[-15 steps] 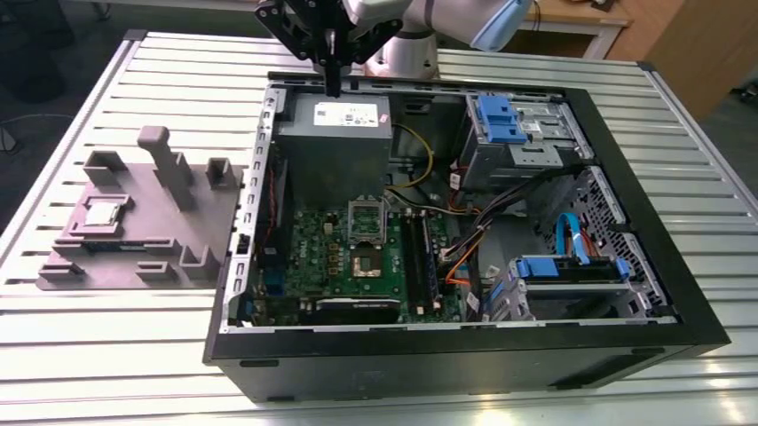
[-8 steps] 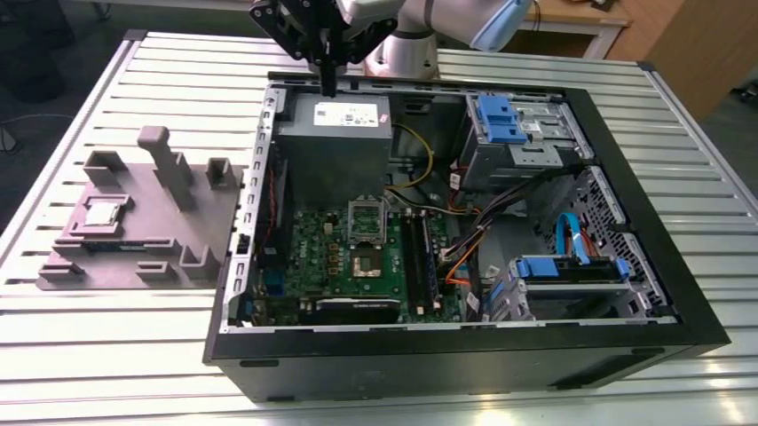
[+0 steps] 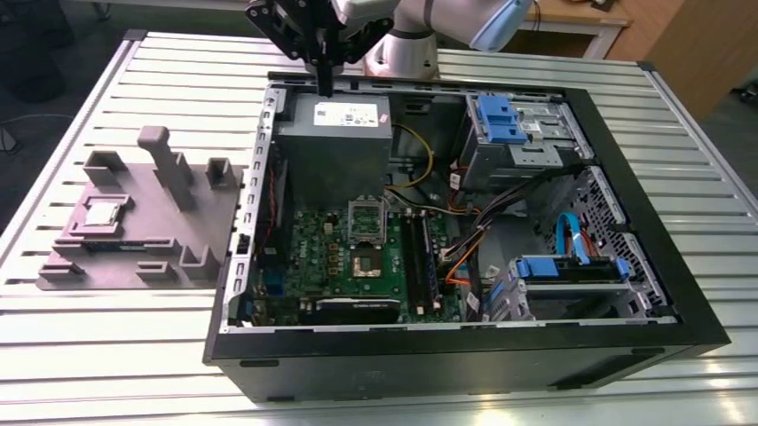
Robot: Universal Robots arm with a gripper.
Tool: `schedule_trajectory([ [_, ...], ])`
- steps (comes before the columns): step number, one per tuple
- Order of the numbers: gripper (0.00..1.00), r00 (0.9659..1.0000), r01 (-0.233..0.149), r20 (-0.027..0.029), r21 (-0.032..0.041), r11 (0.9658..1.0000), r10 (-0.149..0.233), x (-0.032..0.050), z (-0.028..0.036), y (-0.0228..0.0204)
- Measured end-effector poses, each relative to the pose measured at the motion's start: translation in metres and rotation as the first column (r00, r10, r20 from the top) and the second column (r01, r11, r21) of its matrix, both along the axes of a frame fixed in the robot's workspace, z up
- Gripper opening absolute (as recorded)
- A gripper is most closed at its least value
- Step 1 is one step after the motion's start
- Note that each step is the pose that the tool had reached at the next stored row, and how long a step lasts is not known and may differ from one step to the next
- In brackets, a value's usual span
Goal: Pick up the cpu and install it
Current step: 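Reach for the cpu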
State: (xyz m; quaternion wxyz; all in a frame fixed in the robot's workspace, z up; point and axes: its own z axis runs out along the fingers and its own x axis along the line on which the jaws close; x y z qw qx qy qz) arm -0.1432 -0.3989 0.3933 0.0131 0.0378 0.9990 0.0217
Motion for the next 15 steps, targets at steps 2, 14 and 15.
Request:
schedule_trajectory([
  [2, 0.1, 1.0, 0.0, 0.0, 0.0, 1.0, 0.0, -0.0013, 0.0, 0.0],
  [14, 0.1, 1.0, 0.0, 0.0, 0.0, 1.0, 0.0, -0.0152, -0.0001, 0.0],
  [15, 0.1, 1.0, 0.0, 0.0, -0.0001, 1.0, 0.0, -0.0155, -0.0001, 0.0],
])
